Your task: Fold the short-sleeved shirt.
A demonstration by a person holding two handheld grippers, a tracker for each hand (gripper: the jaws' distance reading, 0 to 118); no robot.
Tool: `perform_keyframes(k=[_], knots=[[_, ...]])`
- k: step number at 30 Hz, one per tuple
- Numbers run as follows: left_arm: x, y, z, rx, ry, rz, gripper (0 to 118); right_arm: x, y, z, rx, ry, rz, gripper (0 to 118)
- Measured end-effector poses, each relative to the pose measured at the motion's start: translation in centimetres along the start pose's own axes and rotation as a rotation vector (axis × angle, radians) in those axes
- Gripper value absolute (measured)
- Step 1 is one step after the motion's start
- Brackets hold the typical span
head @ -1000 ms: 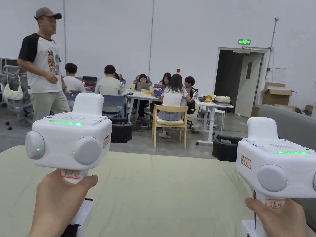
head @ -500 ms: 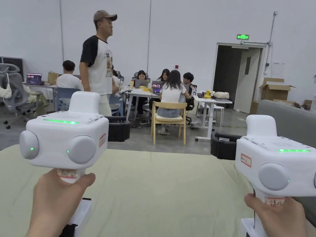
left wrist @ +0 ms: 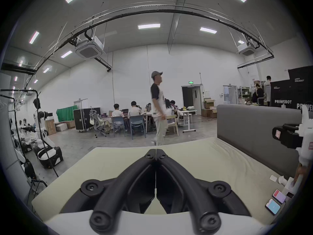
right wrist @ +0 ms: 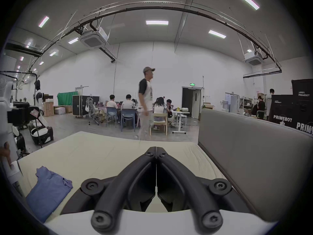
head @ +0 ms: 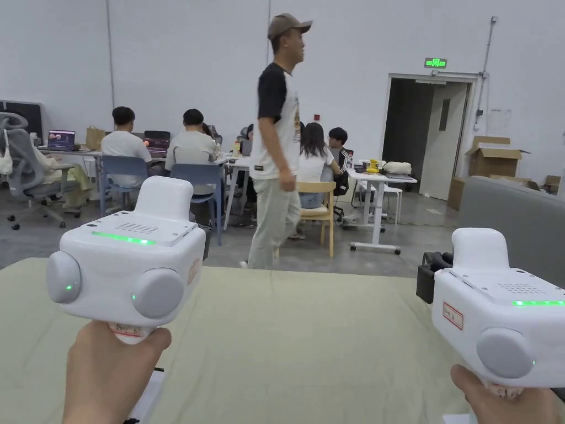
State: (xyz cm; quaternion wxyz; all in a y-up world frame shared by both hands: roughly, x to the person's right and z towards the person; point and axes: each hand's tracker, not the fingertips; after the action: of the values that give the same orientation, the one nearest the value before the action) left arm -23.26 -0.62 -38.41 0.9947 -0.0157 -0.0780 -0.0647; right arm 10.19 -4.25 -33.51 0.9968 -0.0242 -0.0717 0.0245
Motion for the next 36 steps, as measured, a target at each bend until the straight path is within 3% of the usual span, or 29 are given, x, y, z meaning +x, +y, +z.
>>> perform_keyframes(k=[6,9,13,19,22,27,31,32,33,34,36], knots=[[-1.6,-0.7,0.5,-0.012,0.034,0.030,0,-1.5,0.2,0.7,0.047,0.035,0.032,3],[-4.7,-1.6,1.7,-0.032,0.085,0.079,0,-4.1,0.2,0.1,0.040,0.112,0.028,3],[-10.3,-3.3,4.5,-0.073,0.248,0.074,0,-10.3,-0.4,-0.9,0.019,0.256,0.006,3],[-20.0,-6.6,11.2,-0.152,0.477,0.110,0,-23.2,-1.9,-1.4,-0.015,0.501,-0.018,3],[-23.5,-7.9,13.9,-0.190,0.552,0.118,0,-28.3,-2.7,-1.1,-0.029,0.580,-0.031,3],[-25.8,-9.8,15.1,-0.229,0.606,0.117,0,-32.1,-3.6,-1.0,-0.057,0.627,-0.003,3],[-26.0,-12.4,13.2,-0.252,0.526,0.202,0,-32.2,-4.2,-1.7,-0.084,0.640,0.000,3],[-26.2,-13.2,12.3,-0.284,0.481,0.248,8,-32.1,-4.5,-1.9,-0.089,0.641,0.007,3],[-26.3,-14.6,10.8,-0.332,0.436,0.301,45,-31.8,-4.9,-2.1,-0.096,0.636,0.022,3],[-26.3,-16.4,9.0,-0.397,0.389,0.336,98,-31.4,-5.2,-1.9,-0.104,0.628,0.040,3],[-25.3,-19.9,6.1,-0.462,0.376,0.352,100,-30.4,-6.3,-2.4,-0.123,0.619,0.069,3]])
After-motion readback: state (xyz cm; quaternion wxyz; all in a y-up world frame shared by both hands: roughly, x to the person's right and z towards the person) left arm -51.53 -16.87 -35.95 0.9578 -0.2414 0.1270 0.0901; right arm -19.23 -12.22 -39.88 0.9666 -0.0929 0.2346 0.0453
